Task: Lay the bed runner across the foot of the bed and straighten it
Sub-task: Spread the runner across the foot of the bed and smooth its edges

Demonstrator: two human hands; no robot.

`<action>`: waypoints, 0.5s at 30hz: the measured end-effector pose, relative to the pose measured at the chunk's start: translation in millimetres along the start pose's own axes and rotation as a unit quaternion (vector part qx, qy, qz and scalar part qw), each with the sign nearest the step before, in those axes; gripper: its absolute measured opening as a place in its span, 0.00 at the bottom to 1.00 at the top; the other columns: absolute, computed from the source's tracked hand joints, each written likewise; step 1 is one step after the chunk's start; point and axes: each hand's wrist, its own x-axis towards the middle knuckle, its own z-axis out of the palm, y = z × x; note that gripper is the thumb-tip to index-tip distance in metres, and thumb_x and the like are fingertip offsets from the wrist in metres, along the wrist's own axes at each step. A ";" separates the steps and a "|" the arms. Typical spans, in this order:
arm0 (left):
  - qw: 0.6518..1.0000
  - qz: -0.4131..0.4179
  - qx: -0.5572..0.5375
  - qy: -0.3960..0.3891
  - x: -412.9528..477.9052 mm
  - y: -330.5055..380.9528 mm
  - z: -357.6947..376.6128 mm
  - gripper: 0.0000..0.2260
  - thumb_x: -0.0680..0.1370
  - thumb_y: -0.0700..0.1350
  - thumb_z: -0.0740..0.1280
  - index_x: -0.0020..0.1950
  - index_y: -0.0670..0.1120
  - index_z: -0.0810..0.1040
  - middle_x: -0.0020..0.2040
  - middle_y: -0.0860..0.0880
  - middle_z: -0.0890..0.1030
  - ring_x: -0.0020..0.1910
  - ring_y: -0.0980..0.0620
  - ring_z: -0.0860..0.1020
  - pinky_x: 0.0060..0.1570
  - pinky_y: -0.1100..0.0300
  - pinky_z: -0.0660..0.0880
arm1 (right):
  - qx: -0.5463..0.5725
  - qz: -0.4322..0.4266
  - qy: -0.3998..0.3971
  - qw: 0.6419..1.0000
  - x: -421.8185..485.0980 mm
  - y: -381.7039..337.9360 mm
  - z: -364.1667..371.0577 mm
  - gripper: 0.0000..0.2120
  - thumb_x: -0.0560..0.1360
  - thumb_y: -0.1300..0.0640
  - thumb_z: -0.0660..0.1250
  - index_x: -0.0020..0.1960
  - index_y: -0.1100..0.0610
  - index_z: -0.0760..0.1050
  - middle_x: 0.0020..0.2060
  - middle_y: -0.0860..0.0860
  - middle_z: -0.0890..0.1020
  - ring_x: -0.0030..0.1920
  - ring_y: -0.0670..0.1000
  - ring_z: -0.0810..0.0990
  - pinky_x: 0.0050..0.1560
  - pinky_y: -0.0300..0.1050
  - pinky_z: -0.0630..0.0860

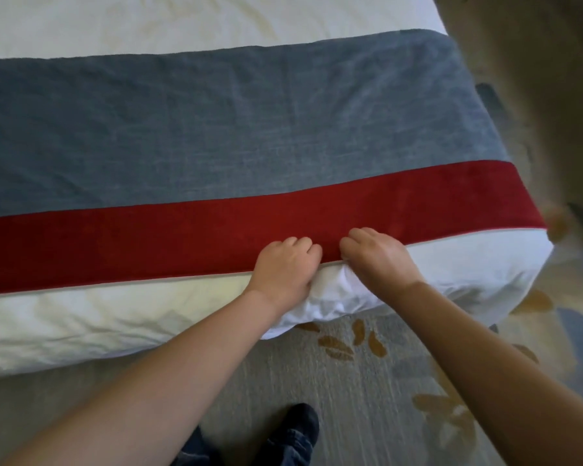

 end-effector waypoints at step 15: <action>0.998 0.021 -0.005 0.051 31.2 52.2 2.1 0.12 0.58 0.34 0.77 0.28 0.45 0.76 0.27 0.50 0.75 0.26 0.50 0.74 0.21 0.62 0.66 | -0.024 0.097 -0.027 0.995 -32.2 45.8 -3.1 0.09 0.58 0.70 0.70 0.34 0.60 0.73 0.31 0.55 0.75 0.32 0.58 0.74 0.28 0.47 0.71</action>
